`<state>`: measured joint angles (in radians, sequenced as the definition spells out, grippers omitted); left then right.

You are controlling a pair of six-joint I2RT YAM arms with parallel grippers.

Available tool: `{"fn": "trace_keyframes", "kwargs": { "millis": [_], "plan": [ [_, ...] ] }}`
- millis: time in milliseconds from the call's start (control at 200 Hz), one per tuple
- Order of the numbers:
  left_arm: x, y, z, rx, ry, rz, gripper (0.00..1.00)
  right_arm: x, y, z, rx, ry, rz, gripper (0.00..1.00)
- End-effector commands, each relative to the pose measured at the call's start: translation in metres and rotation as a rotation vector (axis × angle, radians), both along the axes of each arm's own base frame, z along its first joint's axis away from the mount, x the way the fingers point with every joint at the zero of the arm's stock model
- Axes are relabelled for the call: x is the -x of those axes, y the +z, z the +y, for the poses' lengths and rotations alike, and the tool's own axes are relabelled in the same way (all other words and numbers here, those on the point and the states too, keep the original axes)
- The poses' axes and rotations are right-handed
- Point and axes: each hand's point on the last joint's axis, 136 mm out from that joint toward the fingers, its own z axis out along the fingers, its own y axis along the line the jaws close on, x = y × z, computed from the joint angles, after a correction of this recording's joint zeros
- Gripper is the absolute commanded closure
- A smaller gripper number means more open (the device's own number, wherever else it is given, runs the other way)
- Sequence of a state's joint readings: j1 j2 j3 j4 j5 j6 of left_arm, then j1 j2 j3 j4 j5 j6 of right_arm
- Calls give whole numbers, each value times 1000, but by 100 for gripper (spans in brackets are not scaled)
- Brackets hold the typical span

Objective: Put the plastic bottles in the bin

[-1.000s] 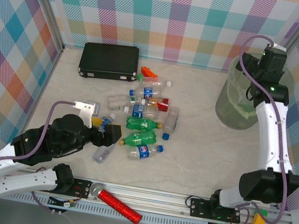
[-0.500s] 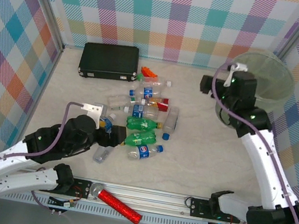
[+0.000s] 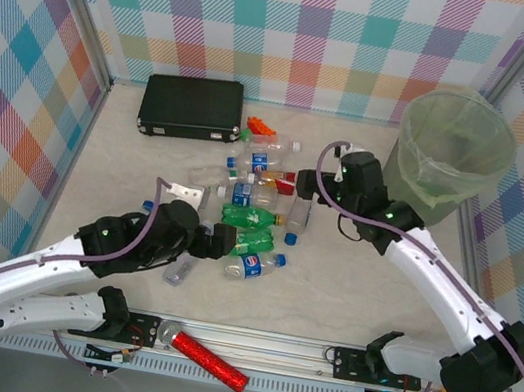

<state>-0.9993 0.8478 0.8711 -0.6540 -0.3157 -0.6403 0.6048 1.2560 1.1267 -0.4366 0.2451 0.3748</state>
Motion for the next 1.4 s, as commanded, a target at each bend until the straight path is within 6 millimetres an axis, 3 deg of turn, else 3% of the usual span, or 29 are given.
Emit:
{"fn": "trace_keyframes", "kwargs": {
  "millis": [0, 285, 475, 670, 890, 1055, 1125, 1400],
  "plan": [
    [-4, 17, -7, 24, -1, -20, 0, -8, -26, 2, -23, -65, 62, 1],
    [-12, 26, -15, 2, -11, -51, 1, -16, -93, 19, 48, -63, 283, 0],
    [-13, 23, -18, -25, -7, -21, 0, -23, -127, 20, -2, -103, 435, 12],
    [-14, 14, -19, -38, -1, -13, 0, -31, -135, 24, -40, -135, 545, 12],
    [-7, 3, -24, -21, -55, -2, 0, -38, -160, 16, -25, -240, 652, 11],
    [-1, 7, -21, -14, -86, -9, 0, -42, -173, 18, -16, -257, 698, 14],
    [1, 10, -18, -9, -93, -23, 1, -43, -181, 20, -1, -259, 739, 20],
    [9, 16, -5, 20, -104, -60, 0, -51, -192, 24, -3, -276, 826, 23]
  ]
}}
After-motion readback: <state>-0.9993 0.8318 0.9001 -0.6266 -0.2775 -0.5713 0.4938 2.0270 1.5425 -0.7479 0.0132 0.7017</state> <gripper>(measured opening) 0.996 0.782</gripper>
